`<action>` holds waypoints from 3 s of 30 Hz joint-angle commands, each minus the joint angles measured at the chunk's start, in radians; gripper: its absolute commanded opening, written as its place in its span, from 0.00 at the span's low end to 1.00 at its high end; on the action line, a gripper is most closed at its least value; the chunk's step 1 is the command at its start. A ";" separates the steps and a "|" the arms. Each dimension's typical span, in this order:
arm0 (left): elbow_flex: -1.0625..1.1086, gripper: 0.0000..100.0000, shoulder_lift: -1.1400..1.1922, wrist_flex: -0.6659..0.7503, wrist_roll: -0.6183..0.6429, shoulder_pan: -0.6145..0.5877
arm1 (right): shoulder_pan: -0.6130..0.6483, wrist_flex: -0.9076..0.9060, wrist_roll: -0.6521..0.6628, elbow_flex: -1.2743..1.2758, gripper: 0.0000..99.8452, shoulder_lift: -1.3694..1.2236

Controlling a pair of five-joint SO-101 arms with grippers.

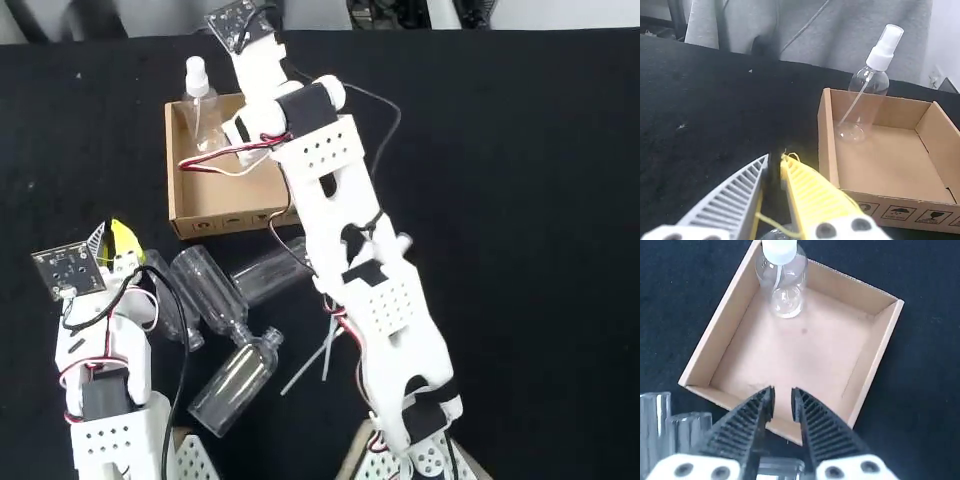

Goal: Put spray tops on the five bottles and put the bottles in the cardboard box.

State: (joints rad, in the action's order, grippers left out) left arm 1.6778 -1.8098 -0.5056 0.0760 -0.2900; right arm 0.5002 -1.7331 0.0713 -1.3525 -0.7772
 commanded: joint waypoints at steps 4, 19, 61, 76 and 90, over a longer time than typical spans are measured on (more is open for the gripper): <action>0.022 0.04 -0.008 -0.003 -0.014 -0.013 | -0.020 -0.034 -0.005 0.211 0.01 0.298; 0.022 0.04 -0.006 -0.003 -0.014 -0.013 | -0.021 -0.026 -0.275 0.521 0.01 0.575; 0.022 0.04 -0.006 -0.003 -0.014 -0.013 | 0.029 -0.025 -0.686 1.050 0.01 0.932; 0.022 0.04 -0.006 -0.003 -0.014 -0.013 | 0.100 0.227 -0.756 1.369 0.01 0.932; 0.022 0.04 -0.006 -0.003 -0.014 -0.013 | 0.196 0.417 -0.954 1.578 0.01 0.932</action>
State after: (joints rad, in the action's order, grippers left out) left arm 1.6778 -1.8098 -0.5056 0.0760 -0.2900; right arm 0.6736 -1.3679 -0.8447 0.2217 0.1036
